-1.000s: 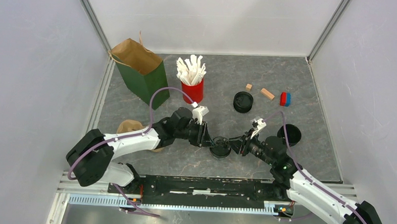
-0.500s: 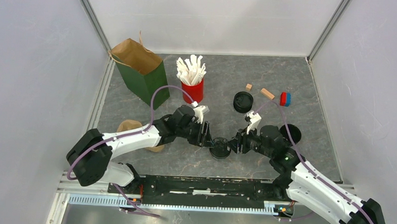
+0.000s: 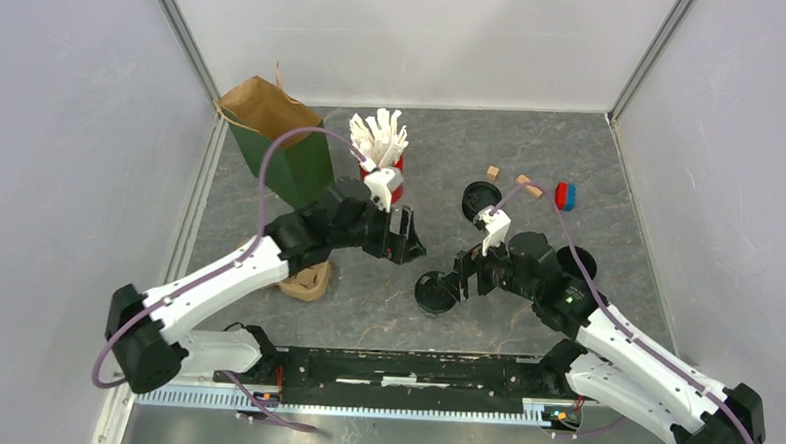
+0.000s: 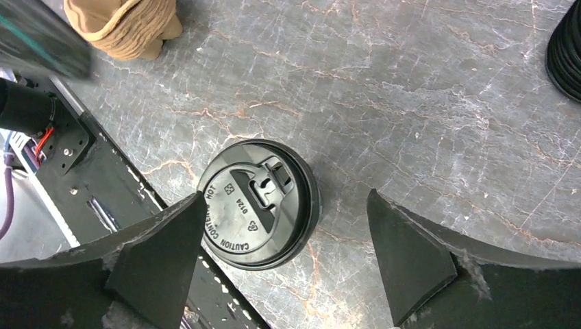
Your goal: Pack the takeout coffee
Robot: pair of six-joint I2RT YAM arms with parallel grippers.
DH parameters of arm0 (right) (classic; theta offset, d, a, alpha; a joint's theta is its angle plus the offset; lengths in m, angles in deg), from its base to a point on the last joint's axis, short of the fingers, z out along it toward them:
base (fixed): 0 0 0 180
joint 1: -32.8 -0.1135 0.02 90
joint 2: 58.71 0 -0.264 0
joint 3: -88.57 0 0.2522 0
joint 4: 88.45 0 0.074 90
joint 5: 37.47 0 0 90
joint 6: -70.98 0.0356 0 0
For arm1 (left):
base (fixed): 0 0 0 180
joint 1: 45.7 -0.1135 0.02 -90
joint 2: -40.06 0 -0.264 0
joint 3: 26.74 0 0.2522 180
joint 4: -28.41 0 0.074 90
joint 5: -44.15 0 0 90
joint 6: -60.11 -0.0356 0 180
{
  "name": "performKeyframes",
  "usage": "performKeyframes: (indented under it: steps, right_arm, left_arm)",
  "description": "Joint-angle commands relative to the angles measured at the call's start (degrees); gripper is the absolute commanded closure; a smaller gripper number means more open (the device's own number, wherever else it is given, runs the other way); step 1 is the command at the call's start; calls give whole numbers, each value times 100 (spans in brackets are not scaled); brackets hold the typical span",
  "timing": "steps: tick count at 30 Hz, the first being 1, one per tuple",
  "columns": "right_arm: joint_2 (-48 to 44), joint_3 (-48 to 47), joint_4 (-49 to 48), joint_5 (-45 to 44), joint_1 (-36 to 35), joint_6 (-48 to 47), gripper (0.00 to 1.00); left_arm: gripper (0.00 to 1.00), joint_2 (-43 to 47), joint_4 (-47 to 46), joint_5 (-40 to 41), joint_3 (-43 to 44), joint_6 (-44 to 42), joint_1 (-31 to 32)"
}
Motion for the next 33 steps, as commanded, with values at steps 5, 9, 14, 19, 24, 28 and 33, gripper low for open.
performKeyframes:
  steps: [5, 9, 14, 19, 24, 28, 33]
  right_arm:
    - [322, -624, 296, -715, -539, -127, 2]
    - [577, -873, 468, -948, -778, -137, 2]
    - [944, -1160, 676, -1479, -1215, -166, 2]
    - [1244, -1413, 977, -2030, -1645, -214, 2]
    - [1335, -1428, 996, -2214, -1868, -220, 2]
    - [1420, -1438, 1003, -2254, -1996, -244, 2]
    - [1477, -1389, 960, -2263, -2077, -238, 2]
  left_arm:
    - [0, 1568, 1321, 1641, 538, -932, -22]
    - [0, 2091, 1499, 1861, 285, -1209, -22]
    - [0, 2607, 1395, 2075, -387, -1451, -22]
    - [0, 2833, 1419, 2143, -654, -1606, -22]
    - [0, 2839, 1463, 2181, -630, -1679, -23]
    - [0, 2849, 1512, 2171, -639, -1689, -22]
    - [0, 2915, 1516, 2189, -675, -1689, -22]
